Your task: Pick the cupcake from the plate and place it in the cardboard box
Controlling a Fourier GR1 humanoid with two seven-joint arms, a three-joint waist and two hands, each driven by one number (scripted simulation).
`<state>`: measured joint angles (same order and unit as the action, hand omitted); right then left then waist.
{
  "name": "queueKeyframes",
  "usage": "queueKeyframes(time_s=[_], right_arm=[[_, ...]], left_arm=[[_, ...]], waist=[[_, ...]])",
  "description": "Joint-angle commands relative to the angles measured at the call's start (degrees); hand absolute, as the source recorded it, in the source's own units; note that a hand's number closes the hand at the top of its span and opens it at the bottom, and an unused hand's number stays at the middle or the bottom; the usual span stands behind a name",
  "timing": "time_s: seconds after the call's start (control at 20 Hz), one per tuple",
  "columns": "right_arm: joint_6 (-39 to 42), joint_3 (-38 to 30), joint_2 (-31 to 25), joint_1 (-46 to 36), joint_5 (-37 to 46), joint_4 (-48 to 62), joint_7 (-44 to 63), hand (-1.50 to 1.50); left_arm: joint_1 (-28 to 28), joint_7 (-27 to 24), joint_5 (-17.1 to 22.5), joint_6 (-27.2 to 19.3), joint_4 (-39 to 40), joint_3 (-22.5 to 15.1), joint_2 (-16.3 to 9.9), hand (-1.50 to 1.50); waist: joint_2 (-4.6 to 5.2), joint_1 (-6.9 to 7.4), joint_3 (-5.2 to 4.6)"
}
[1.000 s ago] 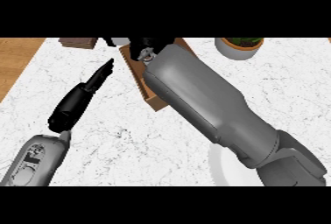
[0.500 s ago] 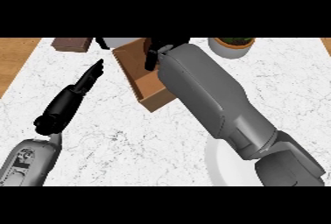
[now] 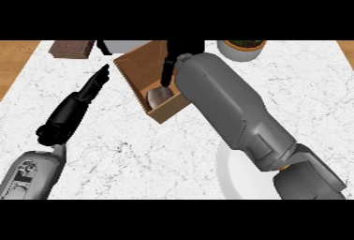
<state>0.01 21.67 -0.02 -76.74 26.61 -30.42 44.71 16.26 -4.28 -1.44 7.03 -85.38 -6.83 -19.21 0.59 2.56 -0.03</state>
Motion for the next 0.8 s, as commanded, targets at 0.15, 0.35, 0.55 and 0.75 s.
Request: queueKeyframes(time_s=[0.15,0.35,0.55,0.75], right_arm=[[-22.6,-7.8,0.0,1.0,-4.0,-10.2,-10.6,-1.5],[-36.7,-15.6,0.0,5.0,-9.3,-14.4,-14.3,-1.5],[-43.5,-18.0,0.0,11.2,-14.4,-15.3,-21.3,-1.5],[-45.1,-20.0,0.0,12.6,-16.3,-14.9,-27.4,-1.5]], left_arm=[[-0.4,0.3,-0.1,0.0,-0.5,0.3,0.0,0.0],[-0.4,0.7,0.1,0.0,-0.4,0.8,-0.1,0.0],[-1.8,1.9,0.2,-0.1,-2.2,0.4,0.5,0.0],[0.7,1.5,-1.2,-0.4,-0.2,1.3,0.7,0.0]], waist=[[-0.23,-0.71,0.26],[0.0,-0.88,0.24],[-0.06,-0.39,0.12],[-0.2,-1.54,0.05]])
